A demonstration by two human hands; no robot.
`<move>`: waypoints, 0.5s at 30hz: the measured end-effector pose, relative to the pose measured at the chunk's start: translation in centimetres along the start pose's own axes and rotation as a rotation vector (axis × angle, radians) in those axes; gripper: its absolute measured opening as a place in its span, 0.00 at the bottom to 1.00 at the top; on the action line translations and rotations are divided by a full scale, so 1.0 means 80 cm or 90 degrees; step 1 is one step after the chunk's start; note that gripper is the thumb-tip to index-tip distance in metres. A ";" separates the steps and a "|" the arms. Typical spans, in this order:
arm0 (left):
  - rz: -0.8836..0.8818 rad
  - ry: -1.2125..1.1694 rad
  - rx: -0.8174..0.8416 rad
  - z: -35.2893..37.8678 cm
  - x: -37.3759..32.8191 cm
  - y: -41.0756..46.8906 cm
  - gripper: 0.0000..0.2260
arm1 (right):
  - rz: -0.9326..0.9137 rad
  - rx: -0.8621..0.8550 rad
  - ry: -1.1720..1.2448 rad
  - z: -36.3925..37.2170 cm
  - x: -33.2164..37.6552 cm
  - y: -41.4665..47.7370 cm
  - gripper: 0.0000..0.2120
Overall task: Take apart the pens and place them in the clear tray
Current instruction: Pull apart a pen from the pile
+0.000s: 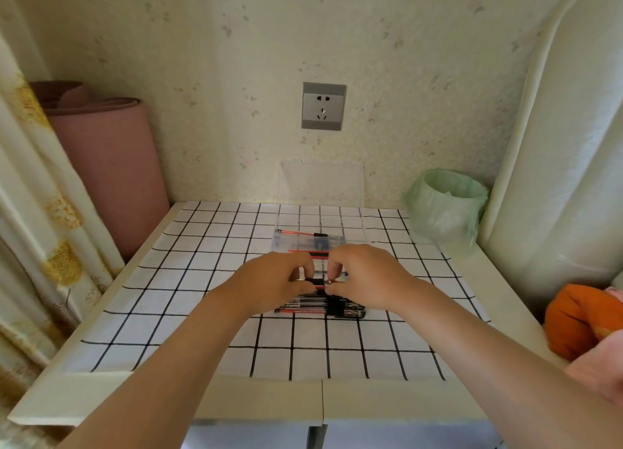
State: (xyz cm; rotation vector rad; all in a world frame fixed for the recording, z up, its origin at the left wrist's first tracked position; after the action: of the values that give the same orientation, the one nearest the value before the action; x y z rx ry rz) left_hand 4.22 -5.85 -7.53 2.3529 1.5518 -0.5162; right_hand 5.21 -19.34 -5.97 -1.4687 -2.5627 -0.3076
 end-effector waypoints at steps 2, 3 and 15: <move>0.006 0.015 -0.009 -0.002 -0.001 0.000 0.05 | -0.013 0.004 0.009 0.000 0.000 0.001 0.11; 0.008 0.023 -0.014 -0.003 -0.002 0.000 0.05 | -0.019 0.007 0.010 0.001 0.000 0.001 0.12; -0.014 0.038 -0.052 -0.005 0.001 0.004 0.08 | 0.011 -0.072 0.013 -0.013 -0.001 0.002 0.04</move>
State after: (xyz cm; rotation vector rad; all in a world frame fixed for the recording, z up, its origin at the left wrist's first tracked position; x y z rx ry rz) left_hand 4.58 -5.77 -7.19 2.3119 1.5951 -0.3843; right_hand 5.43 -19.56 -4.97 -1.5154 -2.5533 -0.4706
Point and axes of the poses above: each hand's wrist, its own y-axis towards the middle knuckle, its own z-axis out of the palm, x = y × z, the point moved 8 cm from there along y, towards the middle knuckle
